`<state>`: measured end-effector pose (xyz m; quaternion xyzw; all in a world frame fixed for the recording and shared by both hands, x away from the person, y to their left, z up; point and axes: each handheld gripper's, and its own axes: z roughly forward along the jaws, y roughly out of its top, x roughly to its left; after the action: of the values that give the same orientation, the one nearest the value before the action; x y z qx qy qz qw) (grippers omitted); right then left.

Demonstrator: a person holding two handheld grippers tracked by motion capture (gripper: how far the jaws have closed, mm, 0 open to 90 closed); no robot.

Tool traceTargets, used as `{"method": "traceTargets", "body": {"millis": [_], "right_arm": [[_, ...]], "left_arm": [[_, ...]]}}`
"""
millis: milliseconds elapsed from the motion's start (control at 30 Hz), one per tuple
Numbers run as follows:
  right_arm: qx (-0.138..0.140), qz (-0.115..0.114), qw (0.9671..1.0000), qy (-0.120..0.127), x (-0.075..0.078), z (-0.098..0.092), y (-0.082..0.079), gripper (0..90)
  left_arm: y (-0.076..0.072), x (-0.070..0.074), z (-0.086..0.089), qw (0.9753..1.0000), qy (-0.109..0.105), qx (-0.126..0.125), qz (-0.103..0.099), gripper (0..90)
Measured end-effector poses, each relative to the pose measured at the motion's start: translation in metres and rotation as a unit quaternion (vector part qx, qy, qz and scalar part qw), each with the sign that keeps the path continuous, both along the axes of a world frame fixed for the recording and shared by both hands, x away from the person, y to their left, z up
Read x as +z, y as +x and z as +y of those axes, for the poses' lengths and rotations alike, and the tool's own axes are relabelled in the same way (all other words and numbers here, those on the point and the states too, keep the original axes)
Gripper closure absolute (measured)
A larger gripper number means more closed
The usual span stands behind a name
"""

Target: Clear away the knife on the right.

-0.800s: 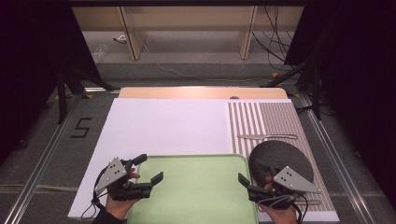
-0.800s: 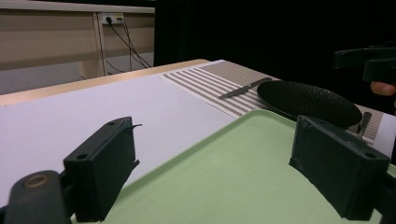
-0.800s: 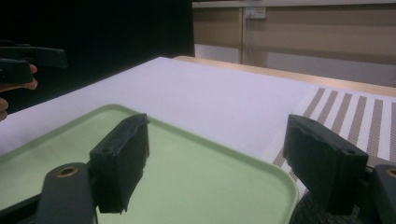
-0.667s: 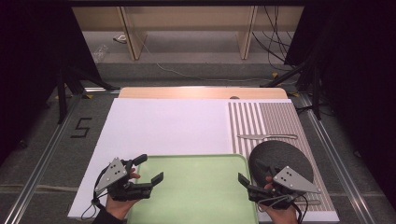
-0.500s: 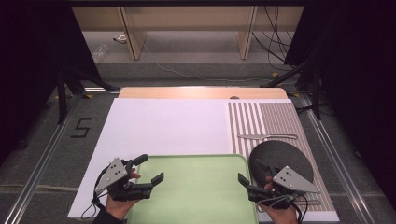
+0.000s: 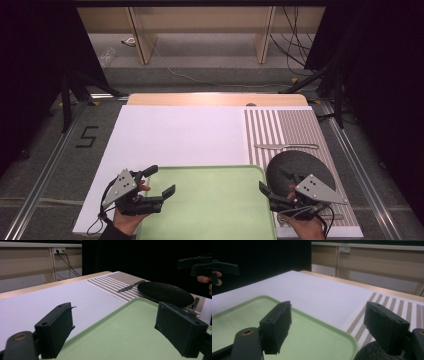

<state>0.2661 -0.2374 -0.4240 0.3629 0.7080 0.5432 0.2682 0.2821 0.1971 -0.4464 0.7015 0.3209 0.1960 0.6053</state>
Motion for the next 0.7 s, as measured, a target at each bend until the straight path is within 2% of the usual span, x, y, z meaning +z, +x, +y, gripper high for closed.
{"method": "traceTargets", "body": {"millis": [133,200,367,700], "right_arm": [[-0.002,0.004,1.0000,-0.006,0.002,-0.005,0.005,23.5],[-0.002,0.011,0.9998,-0.017,0.004,-0.008,0.009,23.3],[-0.005,0.007,0.9997,-0.025,0.008,-0.013,0.012,23.7],[-0.015,0.022,0.9984,-0.050,0.016,-0.027,0.033,23.4]], "left_arm": [[0.001,0.000,0.001,1.0000,0.000,0.000,0.002,13.7],[0.001,0.000,0.001,1.0000,0.000,0.000,0.002,13.7],[0.001,0.000,0.000,1.0000,0.000,0.000,0.000,13.7],[0.000,0.000,0.001,1.0000,-0.001,0.000,-0.002,13.8]]}}
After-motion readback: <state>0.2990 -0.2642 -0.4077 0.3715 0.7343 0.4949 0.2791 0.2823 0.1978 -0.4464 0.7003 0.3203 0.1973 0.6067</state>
